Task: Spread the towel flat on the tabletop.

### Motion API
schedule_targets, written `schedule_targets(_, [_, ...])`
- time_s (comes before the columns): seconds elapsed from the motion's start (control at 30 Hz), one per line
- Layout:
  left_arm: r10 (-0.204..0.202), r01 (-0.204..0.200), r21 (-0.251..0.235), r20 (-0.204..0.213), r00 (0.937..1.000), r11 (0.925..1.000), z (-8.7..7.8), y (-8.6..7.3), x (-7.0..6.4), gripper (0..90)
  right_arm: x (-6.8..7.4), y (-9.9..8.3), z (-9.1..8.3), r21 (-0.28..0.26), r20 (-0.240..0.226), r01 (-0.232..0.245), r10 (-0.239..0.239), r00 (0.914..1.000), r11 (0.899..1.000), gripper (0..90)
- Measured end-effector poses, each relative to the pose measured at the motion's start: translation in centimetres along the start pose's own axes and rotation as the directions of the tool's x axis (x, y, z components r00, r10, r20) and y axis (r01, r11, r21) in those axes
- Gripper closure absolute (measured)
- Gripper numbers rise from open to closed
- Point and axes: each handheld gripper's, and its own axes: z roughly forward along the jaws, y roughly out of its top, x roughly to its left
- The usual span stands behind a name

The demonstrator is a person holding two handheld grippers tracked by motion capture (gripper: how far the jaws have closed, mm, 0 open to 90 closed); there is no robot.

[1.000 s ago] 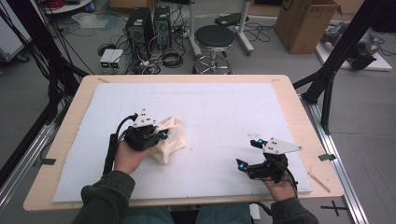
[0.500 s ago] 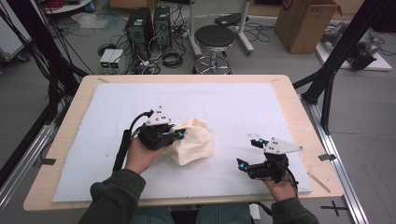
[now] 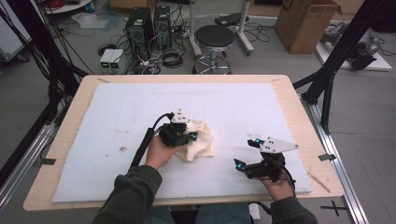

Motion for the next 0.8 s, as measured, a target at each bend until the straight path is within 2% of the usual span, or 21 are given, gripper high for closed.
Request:
schedule_targets(0.1, [-0.005,0.005,0.001,0.007,1.0000,1.0000,0.0,-0.1,0.4,68.5,0.1,0.0,0.4,0.013,-0.013,0.004,-0.004,0.9999,1.000,10.4])
schedule_targets(0.23, [-0.021,0.021,-0.047,0.008,0.9998,0.9987,-1.2,0.2,0.6,48.9,-0.1,0.2,0.8,0.024,-0.035,-0.009,0.010,0.9993,1.000,10.4])
schedule_targets(0.43, [-0.010,0.009,-0.098,-0.011,0.9999,0.9952,-4.3,-0.1,1.1,42.4,-0.1,0.5,1.3,0.038,-0.048,-0.011,0.013,0.9988,0.999,10.4])
schedule_targets(0.57, [-0.027,0.023,-0.112,-0.036,0.9990,0.9935,-5.9,-1.4,1.7,42.6,0.0,0.7,1.9,0.056,-0.076,-0.002,0.006,0.9971,0.998,17.5])
schedule_targets(0.73, [-0.030,0.028,-0.064,-0.038,0.9988,0.9976,-6.4,-3.6,2.4,56.3,0.0,1.2,3.1,0.072,-0.107,0.022,-0.014,0.9942,0.997,30.6])
schedule_targets(0.8, [-0.020,0.019,-0.022,-0.042,0.9989,0.9996,-6.1,-4.3,2.5,60.6,-0.1,1.5,3.6,0.094,-0.118,0.023,-0.012,0.9930,0.995,37.1])
